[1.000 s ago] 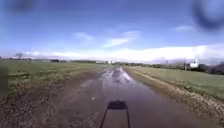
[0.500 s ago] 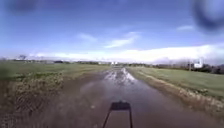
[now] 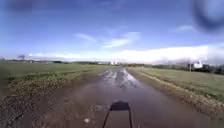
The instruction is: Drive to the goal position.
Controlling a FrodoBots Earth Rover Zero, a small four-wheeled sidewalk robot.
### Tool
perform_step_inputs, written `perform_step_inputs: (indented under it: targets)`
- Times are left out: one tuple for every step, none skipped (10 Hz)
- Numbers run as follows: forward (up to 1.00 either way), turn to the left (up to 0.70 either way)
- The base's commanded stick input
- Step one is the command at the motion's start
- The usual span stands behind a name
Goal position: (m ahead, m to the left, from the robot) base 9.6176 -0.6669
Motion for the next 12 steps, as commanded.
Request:
perform_step_inputs:
  targets:
    - [0.70,0.00]
    - [0.70,0.00]
    - [0.70,0.00]
    - [0.70,0.00]
    - [0.70,0.00]
    - [0.70,0.00]
    - [0.70,0.00]
    - [0.70,0.00]
    - [0.70,0.00]
    - [0.70,0.00]
    - [0.70,0.00]
    - [0.70,0.00]
